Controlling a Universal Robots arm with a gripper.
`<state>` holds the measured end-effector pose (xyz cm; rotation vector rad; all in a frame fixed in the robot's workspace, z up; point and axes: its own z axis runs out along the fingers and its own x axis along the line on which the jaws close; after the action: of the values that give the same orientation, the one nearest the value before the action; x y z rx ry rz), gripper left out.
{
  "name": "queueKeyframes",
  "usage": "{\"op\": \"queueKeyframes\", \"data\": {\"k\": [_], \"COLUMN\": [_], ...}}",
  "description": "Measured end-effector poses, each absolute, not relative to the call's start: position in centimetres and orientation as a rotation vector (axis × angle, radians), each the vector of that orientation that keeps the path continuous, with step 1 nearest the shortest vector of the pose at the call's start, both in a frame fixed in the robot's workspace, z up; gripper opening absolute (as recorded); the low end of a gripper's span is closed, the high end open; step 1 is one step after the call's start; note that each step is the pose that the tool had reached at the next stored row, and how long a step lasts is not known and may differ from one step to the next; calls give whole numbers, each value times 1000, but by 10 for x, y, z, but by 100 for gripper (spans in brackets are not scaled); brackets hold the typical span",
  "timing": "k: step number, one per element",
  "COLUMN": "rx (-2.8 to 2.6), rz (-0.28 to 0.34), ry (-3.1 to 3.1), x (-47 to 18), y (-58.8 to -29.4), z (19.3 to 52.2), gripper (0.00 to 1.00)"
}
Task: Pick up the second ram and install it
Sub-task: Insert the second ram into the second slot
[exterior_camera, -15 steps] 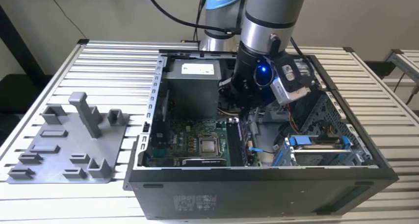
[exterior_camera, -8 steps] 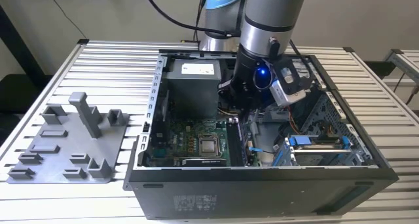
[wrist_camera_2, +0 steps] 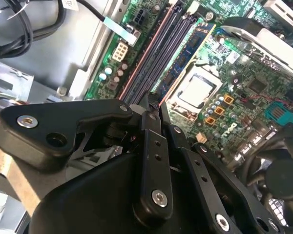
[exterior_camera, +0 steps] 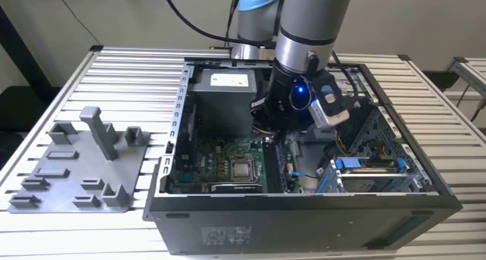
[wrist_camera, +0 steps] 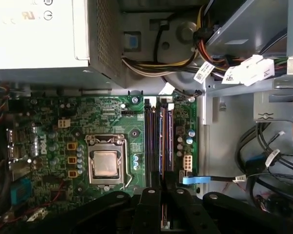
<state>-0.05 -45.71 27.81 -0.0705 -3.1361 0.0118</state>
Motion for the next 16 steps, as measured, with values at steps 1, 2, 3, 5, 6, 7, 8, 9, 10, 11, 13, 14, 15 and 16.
{"op": "queueKeyframes", "data": {"k": [1,2,3,5,6,7,8,9,10,11,13,14,15,16], "rx": [-71,-70,-70,-70,-70,-70,-70,-70,-70,-70,-70,-70,-70,-70], "rz": [11,10,9,7,6,5,4,4,4,4,4,4,4,4], "ry": [-3136,-3136,-3136,-3136,-3136,-3136,-3136,-3136,-3136,-3136,-3136,-3136,-3136,-3136], "x": [-1,-2,-2,-2,-2,-2,-2,-2,-2,-2,-2,-2,-2,-2], "y": [-457,-457,-457,-457,-457,-457,-457,-457,-457,-457,-457,-457,-457,-457], "z": [276,274,273,273,273,273,273,273,273,272,272,272,272,272], "gripper": [14,14,14,14,14,14,14,14,14,14,14,14,14,14]}}
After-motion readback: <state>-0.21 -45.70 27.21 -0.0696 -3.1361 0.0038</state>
